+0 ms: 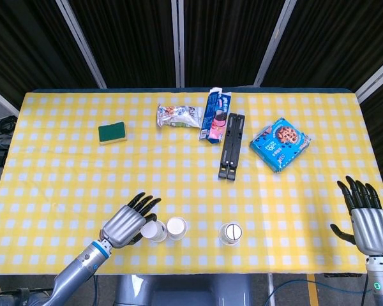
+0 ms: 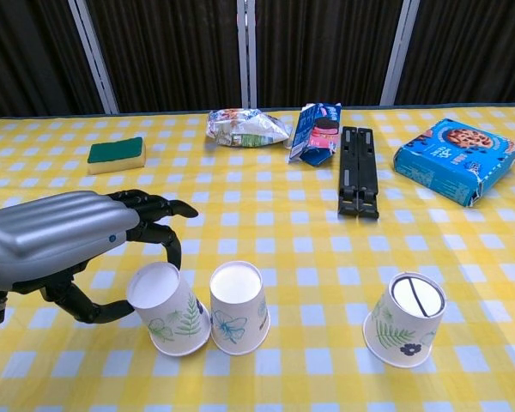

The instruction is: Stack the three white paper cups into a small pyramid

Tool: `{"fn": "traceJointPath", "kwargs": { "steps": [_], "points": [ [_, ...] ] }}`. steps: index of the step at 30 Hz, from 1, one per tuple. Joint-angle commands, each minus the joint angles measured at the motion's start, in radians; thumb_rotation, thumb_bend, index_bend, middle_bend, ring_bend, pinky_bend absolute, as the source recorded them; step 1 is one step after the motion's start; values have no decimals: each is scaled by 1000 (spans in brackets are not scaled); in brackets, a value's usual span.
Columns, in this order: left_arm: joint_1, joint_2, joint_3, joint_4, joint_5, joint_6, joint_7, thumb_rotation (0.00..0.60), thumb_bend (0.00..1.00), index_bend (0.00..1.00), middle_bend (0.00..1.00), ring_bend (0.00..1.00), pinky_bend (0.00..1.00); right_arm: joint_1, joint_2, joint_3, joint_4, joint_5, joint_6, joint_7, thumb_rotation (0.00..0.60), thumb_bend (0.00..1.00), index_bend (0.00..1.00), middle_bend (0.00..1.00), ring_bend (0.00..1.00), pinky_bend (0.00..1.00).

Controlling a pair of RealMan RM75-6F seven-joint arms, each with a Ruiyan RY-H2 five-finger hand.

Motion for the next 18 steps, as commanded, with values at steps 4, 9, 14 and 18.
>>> {"fn": "traceJointPath", "kwargs": {
  "steps": [4, 9, 14, 18],
  "points": [
    [-6, -2, 5, 5, 1, -1, -19, 600, 320, 158, 0, 0, 0, 1, 0, -1, -1, 0, -3, -4, 600, 53, 95, 0, 0, 0],
    [-3, 3, 10, 9, 14, 17, -32, 600, 248, 0, 0, 0, 0, 1, 1, 0, -2, 5, -7, -7, 600, 54, 96, 0, 0, 0],
    [15, 17, 16, 13, 34, 57, -54, 600, 247, 0, 0, 0, 0, 2, 2, -1, -4, 8, -11, -11, 600, 54, 96, 0, 0, 0],
    [47, 52, 34, 9, 63, 111, -89, 600, 247, 0, 0, 0, 0, 2, 3, -3, -6, 9, -14, -14, 600, 53, 96, 0, 0, 0]
  ]
}}
